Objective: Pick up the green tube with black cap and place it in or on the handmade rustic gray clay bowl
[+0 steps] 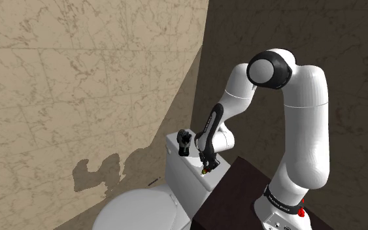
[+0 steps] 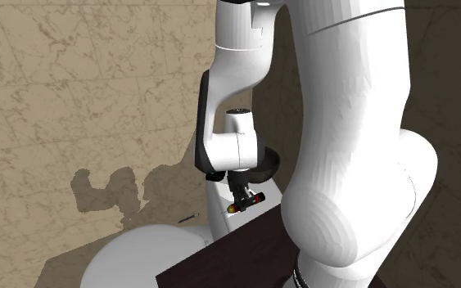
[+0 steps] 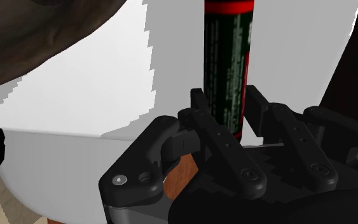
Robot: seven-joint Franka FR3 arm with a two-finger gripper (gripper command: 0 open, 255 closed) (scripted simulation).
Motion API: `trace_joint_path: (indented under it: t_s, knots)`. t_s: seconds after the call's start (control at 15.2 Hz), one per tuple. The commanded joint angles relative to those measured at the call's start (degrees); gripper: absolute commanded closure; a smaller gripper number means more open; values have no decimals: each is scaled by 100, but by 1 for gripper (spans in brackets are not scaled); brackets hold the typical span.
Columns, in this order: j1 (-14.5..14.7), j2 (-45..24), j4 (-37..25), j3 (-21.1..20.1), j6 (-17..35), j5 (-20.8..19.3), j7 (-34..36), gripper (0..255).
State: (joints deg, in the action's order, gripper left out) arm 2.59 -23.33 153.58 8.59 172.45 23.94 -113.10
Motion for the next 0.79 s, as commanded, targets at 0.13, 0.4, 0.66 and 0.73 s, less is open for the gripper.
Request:
trace_joint_path:
  t_s: [0.13,0.4,0.66,0.73]
  knots:
    - [93,106,39,103,-76,-54,47,255]
    - [490,541,187,565,-388,-357,291,255]
    - [876,984,316,1060,-705,-816,636,255]
    - [964,1097,344,1181,-786,-954,738,255]
